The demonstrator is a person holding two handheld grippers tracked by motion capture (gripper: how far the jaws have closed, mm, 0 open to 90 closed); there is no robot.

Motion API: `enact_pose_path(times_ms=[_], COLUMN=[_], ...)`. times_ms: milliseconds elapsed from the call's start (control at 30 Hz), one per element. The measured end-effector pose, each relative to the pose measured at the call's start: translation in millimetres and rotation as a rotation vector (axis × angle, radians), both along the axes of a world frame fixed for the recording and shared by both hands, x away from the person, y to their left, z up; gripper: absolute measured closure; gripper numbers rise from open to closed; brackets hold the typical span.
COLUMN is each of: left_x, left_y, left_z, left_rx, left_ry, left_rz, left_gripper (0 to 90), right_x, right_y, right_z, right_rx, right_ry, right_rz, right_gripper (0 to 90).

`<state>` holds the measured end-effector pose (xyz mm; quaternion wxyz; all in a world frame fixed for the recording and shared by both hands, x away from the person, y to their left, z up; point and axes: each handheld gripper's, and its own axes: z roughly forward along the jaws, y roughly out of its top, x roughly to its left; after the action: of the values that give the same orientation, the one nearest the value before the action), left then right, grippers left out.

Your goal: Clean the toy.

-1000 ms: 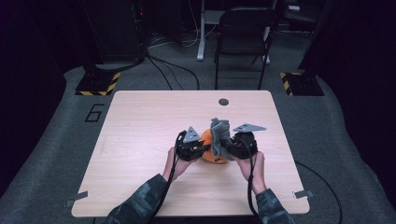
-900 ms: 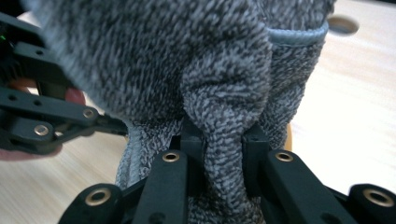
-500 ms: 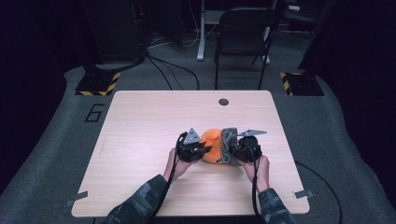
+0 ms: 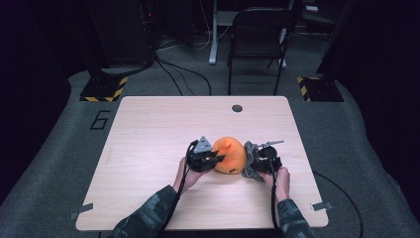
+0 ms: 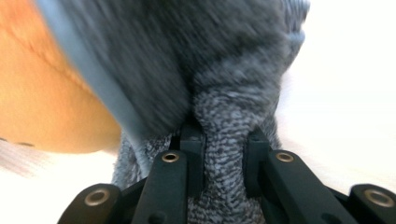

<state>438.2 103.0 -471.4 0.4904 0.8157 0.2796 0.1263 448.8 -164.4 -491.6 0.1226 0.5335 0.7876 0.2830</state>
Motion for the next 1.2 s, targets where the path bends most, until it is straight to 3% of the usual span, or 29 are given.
enact_pose_path(times_ms=[100, 167, 200, 267, 367, 467, 533, 700, 800, 1067, 1200], left_x=[1.3, 1.2, 0.7, 0.3, -0.2, 0.4, 0.6, 0.9, 3.4, 11.5, 16.3], left_y=[1.6, 1.3, 0.2, -0.5, -1.4, -2.8, -2.3, 3.9, 11.0, 31.4, 35.0], left_z=[-0.4, 0.2, -0.1, 0.0, -0.5, -1.7, 0.3, 5.1, 6.2, -1.6, -6.9], left_rx=[-0.005, 0.001, -0.004, -0.001, 0.024, 0.018, 0.027, -0.003, -0.019, -0.006, -0.045], left_ry=[0.002, 0.002, -0.002, -0.008, -0.007, -0.016, -0.031, -0.037, -0.034, -0.009, 0.009], left_rz=[-0.002, -0.006, 0.001, 0.000, -0.004, -0.008, -0.025, -0.039, -0.041, -0.020, -0.041], left_gripper=[74.5, 74.2, 74.1, 73.7, 71.6, 67.1, 60.0, 41.9, 36.6, 26.0, 24.6], right_x=[-5.6, -15.6, -19.8, -24.5, -20.8, -18.0, -17.9, -16.7, -15.5, -11.9, -11.3], right_y=[-4.5, -3.3, 1.6, 16.1, 36.6, 38.0, 35.8, 32.4, 31.0, 22.5, 21.1], right_z=[26.0, 54.7, 65.2, 73.0, 53.4, 40.4, 40.7, 38.0, 37.6, 33.8, 33.3], right_rx=[0.049, 0.108, 0.120, 0.118, 0.046, 0.039, 0.042, 0.039, 0.053, 0.052, 0.052], right_ry=[-0.072, -0.163, -0.202, -0.229, -0.200, -0.185, -0.179, -0.187, -0.180, -0.171, -0.173], right_rz=[-0.012, 0.014, 0.027, 0.069, 0.108, 0.096, 0.093, 0.100, 0.086, 0.069, 0.074], right_gripper=[76.2, 76.3, 76.3, 76.4, 77.2, 77.7, 77.8, 77.8, 77.8, 77.8, 77.8])
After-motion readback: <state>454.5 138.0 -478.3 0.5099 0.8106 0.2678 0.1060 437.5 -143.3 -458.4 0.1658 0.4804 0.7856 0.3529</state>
